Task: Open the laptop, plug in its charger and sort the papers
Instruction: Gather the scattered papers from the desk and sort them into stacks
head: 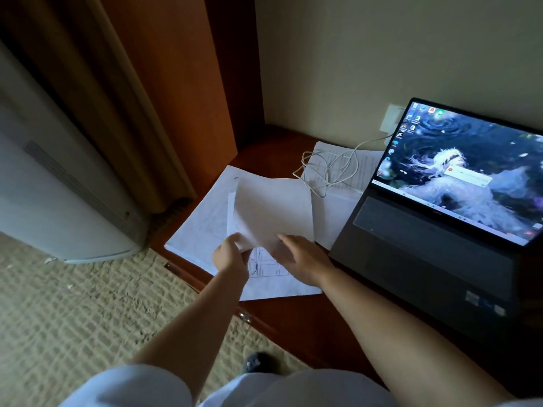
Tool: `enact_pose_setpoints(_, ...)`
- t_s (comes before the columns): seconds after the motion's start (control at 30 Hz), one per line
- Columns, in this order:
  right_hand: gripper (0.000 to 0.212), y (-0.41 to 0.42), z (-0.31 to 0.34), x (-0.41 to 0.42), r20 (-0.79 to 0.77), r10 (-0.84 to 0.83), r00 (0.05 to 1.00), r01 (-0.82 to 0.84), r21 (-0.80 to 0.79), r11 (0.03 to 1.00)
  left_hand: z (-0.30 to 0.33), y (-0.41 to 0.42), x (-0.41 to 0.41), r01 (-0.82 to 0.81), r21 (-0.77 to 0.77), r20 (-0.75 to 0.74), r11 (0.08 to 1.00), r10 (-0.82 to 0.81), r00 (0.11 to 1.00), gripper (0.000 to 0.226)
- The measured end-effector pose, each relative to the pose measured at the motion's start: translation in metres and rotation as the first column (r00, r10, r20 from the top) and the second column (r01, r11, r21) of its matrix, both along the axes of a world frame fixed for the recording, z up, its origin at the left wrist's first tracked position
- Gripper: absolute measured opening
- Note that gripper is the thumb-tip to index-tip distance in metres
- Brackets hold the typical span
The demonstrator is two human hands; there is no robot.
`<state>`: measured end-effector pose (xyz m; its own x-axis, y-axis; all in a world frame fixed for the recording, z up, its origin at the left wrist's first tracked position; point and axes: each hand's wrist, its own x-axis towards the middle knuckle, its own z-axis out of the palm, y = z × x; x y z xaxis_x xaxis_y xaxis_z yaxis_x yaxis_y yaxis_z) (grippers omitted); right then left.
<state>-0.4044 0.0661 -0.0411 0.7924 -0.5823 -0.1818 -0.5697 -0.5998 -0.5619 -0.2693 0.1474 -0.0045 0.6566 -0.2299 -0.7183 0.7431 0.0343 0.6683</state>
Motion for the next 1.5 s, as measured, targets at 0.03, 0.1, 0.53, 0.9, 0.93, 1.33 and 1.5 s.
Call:
enact_pose_setpoints(0.03, 0.069, 0.002, 0.002, -0.004, -0.012, 0.074, 0.997, -0.075, -0.092, 0.993, 0.002, -0.001, 0.009, -0.027, -0.049, -0.038, 0.998, 0.025, 0.999, 0.012)
enact_pose_setpoints(0.1, 0.072, 0.002, 0.0, -0.01, -0.079, 0.163, 0.983, -0.177, -0.222, 0.959, 0.01, -0.003, 0.018, -0.043, -0.131, -0.058, 0.991, 0.035, 0.998, 0.014)
enact_pose_setpoints(0.53, 0.02, -0.045, 0.091, 0.029, 0.496, -0.775, 0.392, 0.548, 0.55, 0.63, 0.026, -0.007, 0.06, 0.464, 0.424, 0.605, 0.778, -0.624, 0.494, 0.023)
enact_pose_setpoints(0.9, 0.044, -0.033, 0.042, 0.019, 0.274, -0.839, 0.471, 0.532, 0.67, 0.517, 0.006, -0.009, 0.072, 0.371, 0.321, 0.646, 0.872, -0.488, 0.587, 0.017)
enact_pose_setpoints(0.93, 0.047, -0.034, 0.04, 0.019, 0.272, -0.826, 0.493, 0.554, 0.634, 0.54, 0.001, -0.009, 0.072, 0.366, 0.323, 0.644, 0.873, -0.486, 0.591, 0.018)
enact_pose_setpoints(1.33, 0.066, -0.02, -0.029, 0.022, -0.128, -0.59, 0.797, 0.603, 0.215, 0.768, -0.058, 0.0, 0.049, 0.493, 0.495, 0.252, 0.715, -0.661, 0.707, 0.033)
enact_pose_setpoints(1.5, 0.033, -0.025, -0.033, 0.025, -0.071, -0.663, 0.745, 0.667, 0.1, 0.738, -0.056, -0.002, 0.054, 0.492, 0.407, 0.221, 0.77, -0.605, 0.765, 0.033)
